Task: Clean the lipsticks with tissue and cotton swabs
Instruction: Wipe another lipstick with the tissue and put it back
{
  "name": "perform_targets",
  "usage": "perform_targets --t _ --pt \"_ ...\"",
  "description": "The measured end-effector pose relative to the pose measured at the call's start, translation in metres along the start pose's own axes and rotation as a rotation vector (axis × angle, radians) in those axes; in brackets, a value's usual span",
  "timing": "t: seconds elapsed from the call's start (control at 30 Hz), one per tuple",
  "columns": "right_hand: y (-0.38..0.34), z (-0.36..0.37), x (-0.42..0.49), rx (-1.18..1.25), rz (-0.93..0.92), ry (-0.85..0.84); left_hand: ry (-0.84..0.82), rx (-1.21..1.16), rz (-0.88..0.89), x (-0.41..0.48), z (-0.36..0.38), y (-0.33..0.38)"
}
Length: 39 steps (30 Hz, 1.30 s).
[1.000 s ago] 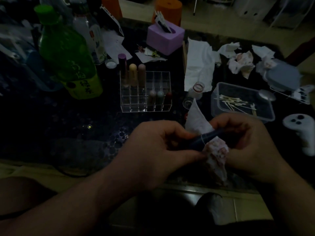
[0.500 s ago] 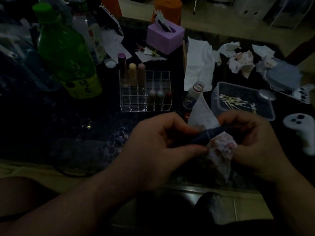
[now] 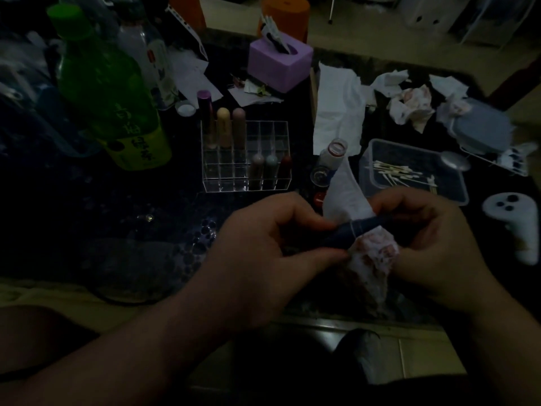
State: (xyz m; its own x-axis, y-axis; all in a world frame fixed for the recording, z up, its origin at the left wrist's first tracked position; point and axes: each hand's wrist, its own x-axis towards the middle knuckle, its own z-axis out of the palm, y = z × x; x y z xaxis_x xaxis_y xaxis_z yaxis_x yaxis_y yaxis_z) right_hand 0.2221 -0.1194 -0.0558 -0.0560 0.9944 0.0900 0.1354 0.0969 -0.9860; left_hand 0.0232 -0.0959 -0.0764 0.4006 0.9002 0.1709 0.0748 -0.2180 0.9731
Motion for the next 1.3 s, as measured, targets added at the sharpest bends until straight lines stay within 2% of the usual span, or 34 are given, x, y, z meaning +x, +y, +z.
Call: perform_targets --t 0.07,0.1,0.13,0.2,0.23,0.3,0.37,0.4,0.5,0.57,0.6,0.63,0.7,0.77,0.83,0.97,1.13,1.3 --pt "-0.002 0.002 0.001 0.011 -0.005 -0.022 0.023 0.179 0.131 -0.003 0.001 0.0" --pt "-0.003 0.002 0.001 0.008 -0.008 -0.032 0.019 0.141 0.081 -0.003 0.0 0.0" --pt "-0.003 0.002 0.001 0.001 -0.011 -0.039 -0.014 0.008 -0.062 -0.001 -0.002 0.004" --pt "-0.002 0.0 0.001 0.004 -0.011 -0.037 -0.186 -0.378 -0.413 0.007 -0.006 0.01" --pt "-0.001 -0.001 0.001 0.011 -0.012 -0.033 -0.267 -0.532 -0.522 0.009 -0.008 0.008" --pt "0.0 -0.001 0.0 0.015 -0.019 -0.033 -0.304 -0.641 -0.578 0.01 -0.008 0.008" --pt "0.0 -0.002 0.0 0.017 -0.024 -0.023 -0.245 -0.61 -0.521 0.01 -0.008 0.009" --pt "0.0 -0.002 0.0 0.019 -0.025 -0.015 -0.193 -0.521 -0.457 0.009 -0.007 0.011" --pt "0.001 0.0 0.001 0.036 -0.018 -0.005 -0.024 -0.094 -0.12 0.003 -0.004 0.005" --pt "0.0 0.0 0.001 0.048 -0.018 -0.013 0.001 0.072 0.045 -0.001 -0.002 0.004" --pt "0.0 0.001 0.001 0.056 -0.025 -0.022 -0.007 0.037 0.015 -0.001 -0.002 0.004" --pt "-0.001 0.001 0.001 0.06 -0.032 -0.032 -0.041 -0.052 -0.092 0.0 -0.003 0.006" --pt "-0.001 0.001 0.001 0.054 -0.031 -0.045 -0.198 -0.318 -0.366 0.007 -0.007 0.012" --pt "-0.001 0.001 -0.001 0.059 -0.018 -0.047 -0.311 -0.478 -0.485 0.01 -0.009 0.01" --pt "-0.001 0.001 -0.001 0.046 -0.017 -0.044 -0.247 -0.38 -0.42 0.01 -0.009 0.008" --pt "0.0 0.005 0.0 0.058 -0.021 -0.013 -0.058 -0.165 -0.151 0.007 -0.009 0.012" --pt "-0.004 0.003 0.001 0.152 0.001 0.001 -0.03 -0.192 -0.162 0.009 -0.01 0.012" --pt "-0.007 0.002 0.001 0.032 -0.05 -0.059 -0.068 -0.139 -0.14 0.007 -0.011 0.009"
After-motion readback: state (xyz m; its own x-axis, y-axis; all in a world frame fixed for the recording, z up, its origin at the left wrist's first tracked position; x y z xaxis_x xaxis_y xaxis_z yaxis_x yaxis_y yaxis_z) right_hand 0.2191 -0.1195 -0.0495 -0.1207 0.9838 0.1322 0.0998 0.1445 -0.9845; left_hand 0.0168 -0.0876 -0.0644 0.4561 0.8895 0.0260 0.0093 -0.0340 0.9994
